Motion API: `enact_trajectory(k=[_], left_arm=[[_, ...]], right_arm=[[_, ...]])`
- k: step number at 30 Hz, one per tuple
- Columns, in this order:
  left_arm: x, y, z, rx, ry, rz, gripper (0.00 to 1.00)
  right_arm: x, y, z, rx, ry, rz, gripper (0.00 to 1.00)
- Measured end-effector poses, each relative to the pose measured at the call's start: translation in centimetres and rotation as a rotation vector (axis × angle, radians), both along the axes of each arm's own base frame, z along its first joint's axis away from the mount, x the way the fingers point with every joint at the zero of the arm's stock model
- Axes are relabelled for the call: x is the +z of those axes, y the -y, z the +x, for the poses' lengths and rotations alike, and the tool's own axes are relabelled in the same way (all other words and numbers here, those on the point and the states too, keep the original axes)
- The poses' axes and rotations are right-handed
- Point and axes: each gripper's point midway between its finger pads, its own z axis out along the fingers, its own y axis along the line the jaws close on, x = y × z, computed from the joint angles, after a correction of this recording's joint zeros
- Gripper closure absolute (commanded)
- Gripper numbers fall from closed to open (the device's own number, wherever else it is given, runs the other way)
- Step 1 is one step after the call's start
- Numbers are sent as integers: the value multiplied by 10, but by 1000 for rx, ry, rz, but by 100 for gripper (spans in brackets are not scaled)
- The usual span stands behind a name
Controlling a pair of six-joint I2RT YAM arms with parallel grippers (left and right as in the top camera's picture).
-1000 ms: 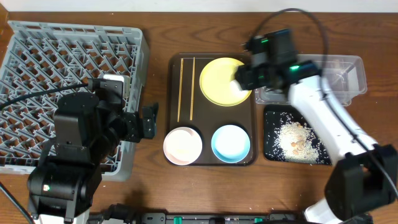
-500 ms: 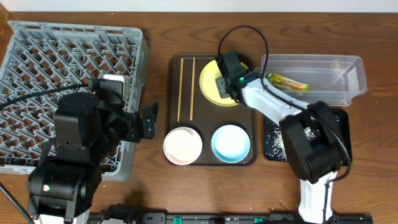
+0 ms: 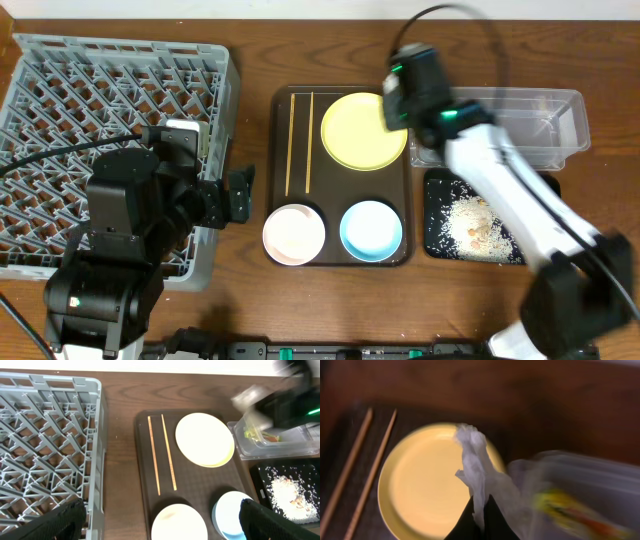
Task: Sort waste into correct bins and load items into the dishwasher
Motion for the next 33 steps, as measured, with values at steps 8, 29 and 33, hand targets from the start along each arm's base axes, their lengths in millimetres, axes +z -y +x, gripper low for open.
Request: enact_trajectory(k=[8,29,33], left_arm=[[0,0,0,0,0,0,2],[0,0,0,-2,0,-2,2],[0,0,0,-2,-1,-2,2]], right_arm=[[10,136,-6,-285,-78,-23,99],[66,58,-85,56,-164,301,45],[57,-1,-137,182,-330,326,46]])
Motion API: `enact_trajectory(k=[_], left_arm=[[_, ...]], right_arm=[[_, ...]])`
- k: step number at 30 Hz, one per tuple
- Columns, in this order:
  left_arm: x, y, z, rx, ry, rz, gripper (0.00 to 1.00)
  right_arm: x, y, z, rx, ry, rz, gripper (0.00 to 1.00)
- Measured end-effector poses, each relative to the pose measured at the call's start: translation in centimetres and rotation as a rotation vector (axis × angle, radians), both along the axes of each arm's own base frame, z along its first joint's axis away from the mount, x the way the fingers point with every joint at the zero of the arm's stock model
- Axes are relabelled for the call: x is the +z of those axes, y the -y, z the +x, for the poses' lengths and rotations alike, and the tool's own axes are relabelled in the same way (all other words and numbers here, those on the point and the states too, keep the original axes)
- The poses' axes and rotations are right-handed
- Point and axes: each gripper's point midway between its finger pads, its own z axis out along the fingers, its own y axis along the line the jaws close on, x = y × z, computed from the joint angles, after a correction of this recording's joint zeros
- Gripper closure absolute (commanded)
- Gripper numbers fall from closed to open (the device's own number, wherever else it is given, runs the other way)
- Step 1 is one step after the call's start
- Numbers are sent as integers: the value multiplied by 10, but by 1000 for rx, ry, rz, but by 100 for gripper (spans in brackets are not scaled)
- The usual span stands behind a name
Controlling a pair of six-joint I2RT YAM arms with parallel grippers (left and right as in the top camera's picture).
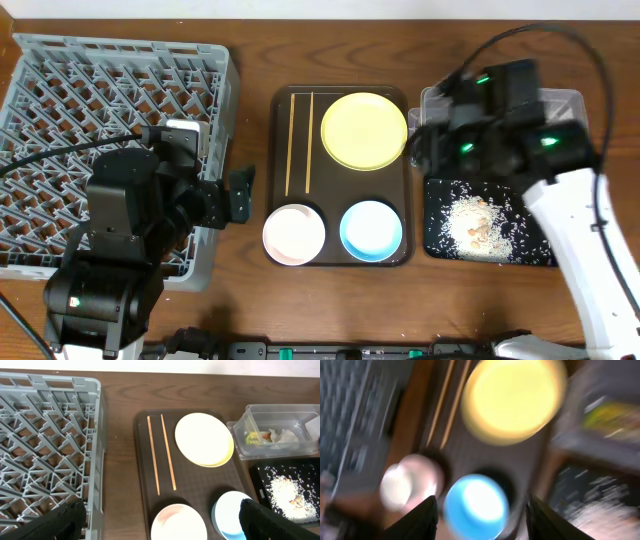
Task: Sort waste into correct bins and load items into the dishwasher
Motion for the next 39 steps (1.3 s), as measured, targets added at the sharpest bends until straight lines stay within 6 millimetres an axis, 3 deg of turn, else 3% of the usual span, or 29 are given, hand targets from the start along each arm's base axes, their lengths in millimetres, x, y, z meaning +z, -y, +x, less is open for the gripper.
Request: enact_trajectory(k=[5,11,14,20,24,34,39], left_arm=[[0,0,0,0,0,0,2],[0,0,0,0,0,0,2],[0,0,0,0,0,0,2],[0,0,0,0,0,0,2],[0,0,0,0,0,0,2],[0,0,0,0,0,0,2],[0,0,0,0,0,0,2]], right_arm=[[-42,-50,-47,102,-140,-96,51],[-101,-92,-68,166,-160,-206,54],[-126,-101,-74,182,-190,-246,56],[-159,-100,-71,153,-245,-313,57],[-172,-96,-72,145,-267,-350,57],[-172,-106,-71,159,-252,-313,57],[-173,-108,-71,161,-249,-306,67]])
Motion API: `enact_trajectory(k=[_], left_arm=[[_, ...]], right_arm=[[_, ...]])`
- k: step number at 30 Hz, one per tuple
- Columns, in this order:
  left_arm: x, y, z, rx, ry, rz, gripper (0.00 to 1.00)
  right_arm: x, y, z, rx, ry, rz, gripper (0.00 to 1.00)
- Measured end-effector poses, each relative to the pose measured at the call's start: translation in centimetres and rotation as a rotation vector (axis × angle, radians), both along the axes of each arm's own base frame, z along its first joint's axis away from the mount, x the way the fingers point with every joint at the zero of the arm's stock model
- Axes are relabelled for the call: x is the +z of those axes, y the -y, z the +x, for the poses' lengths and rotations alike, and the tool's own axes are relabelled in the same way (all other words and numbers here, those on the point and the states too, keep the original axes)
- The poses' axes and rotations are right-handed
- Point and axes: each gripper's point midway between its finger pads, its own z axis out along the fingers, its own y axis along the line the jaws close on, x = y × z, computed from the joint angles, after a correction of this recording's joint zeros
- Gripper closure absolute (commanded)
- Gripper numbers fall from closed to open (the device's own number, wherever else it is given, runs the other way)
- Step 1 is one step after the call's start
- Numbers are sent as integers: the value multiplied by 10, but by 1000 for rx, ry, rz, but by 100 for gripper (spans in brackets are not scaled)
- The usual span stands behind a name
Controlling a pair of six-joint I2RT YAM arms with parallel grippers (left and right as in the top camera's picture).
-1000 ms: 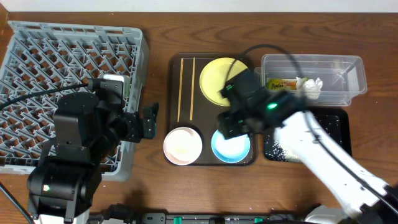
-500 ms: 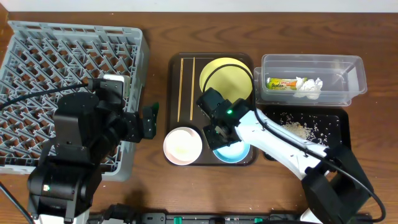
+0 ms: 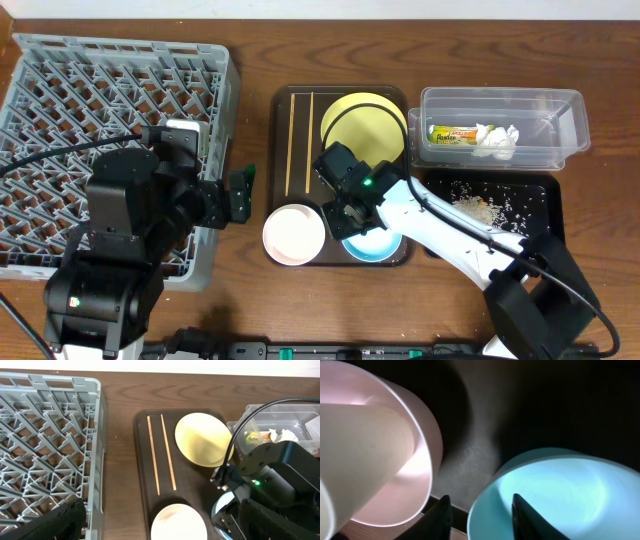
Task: Sort waste into correct bins and load items into the dishwasher
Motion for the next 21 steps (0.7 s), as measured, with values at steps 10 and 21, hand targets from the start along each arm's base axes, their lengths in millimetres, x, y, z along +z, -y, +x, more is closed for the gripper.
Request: enact_trajectory(k=[10,21], left_arm=[[0,0,0,0,0,0,2],[0,0,0,0,0,0,2]], right_arm=[[-22,24,-10,-28,-26,-80,71],[-20,23,-2,-3,-10,-55,73]])
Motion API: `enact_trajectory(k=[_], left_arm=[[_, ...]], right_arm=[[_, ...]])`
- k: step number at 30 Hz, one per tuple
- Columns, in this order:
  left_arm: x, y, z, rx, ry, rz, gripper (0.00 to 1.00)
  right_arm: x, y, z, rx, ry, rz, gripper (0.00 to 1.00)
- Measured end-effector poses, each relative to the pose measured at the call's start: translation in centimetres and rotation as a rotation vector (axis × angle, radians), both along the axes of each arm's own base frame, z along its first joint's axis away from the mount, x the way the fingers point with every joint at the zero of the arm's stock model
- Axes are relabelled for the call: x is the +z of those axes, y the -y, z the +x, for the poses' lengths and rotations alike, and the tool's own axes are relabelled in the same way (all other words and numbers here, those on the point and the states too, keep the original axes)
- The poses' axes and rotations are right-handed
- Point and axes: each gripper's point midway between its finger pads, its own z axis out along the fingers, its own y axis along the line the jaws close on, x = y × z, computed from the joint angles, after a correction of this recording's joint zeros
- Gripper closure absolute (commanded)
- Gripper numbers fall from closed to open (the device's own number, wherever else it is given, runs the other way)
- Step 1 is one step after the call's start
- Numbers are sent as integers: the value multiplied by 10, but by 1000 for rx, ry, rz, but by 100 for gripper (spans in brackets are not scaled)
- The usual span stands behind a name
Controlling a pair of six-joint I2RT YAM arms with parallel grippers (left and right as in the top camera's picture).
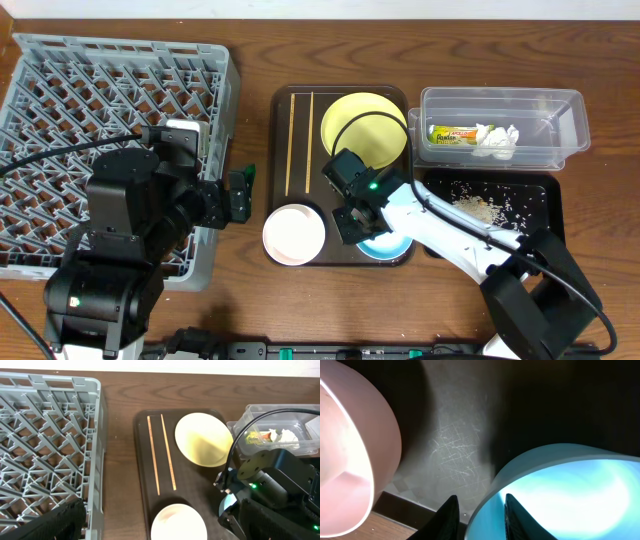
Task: Sort waste into correct bins and load items into the dishwasher
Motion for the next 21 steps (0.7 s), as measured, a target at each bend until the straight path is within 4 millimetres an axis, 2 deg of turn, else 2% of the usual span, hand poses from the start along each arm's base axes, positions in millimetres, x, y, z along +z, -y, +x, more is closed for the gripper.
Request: enact_trajectory(k=[3,7,11,15,19,21], left_arm=[[0,0,0,0,0,0,2],[0,0,0,0,0,0,2],[0,0,0,0,0,0,2],[0,0,0,0,0,0,2],[0,0,0,0,0,0,2],[0,1,0,-2,-1,-5,2]], right_arm=[[3,1,6,-11,5,11,73],[14,1,12,0,33,32,68],[41,-2,15,36,100,86,58],[78,-11,23,66,197,190,50],[112,-26,27,121,274,318,50],[120,-33,25,143,279,361,51]])
